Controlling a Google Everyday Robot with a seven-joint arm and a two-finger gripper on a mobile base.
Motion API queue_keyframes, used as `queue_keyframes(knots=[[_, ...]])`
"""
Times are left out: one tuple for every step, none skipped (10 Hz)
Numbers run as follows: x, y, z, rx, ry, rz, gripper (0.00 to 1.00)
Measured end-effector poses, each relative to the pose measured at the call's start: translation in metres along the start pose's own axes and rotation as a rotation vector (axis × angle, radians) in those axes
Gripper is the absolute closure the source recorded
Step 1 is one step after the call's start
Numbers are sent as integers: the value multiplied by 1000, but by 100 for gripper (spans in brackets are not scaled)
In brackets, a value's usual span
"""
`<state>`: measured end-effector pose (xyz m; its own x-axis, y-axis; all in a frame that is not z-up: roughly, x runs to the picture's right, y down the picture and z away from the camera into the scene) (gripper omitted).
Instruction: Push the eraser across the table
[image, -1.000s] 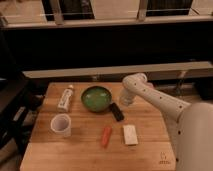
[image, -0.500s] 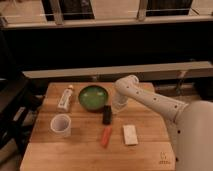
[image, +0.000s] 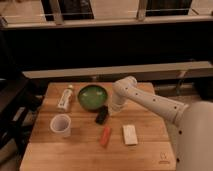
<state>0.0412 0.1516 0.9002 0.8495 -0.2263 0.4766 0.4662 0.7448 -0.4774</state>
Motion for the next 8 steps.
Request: queue_keyframes(knots=[[-14,-5,4,1,-6,-21,89],[-20,-5,5,0,-12,-34,89],[-22,-5,6,0,-16,-44,89],[-25,-6,7,-1,-20,-54,89],[-33,-9,9,-2,-23,-66,89],[-40,-11,11,-2,-26,-70,89],[-45,-13,13,-1,-27,-75,89],[-45,-14,12,2,-29,-74,89]])
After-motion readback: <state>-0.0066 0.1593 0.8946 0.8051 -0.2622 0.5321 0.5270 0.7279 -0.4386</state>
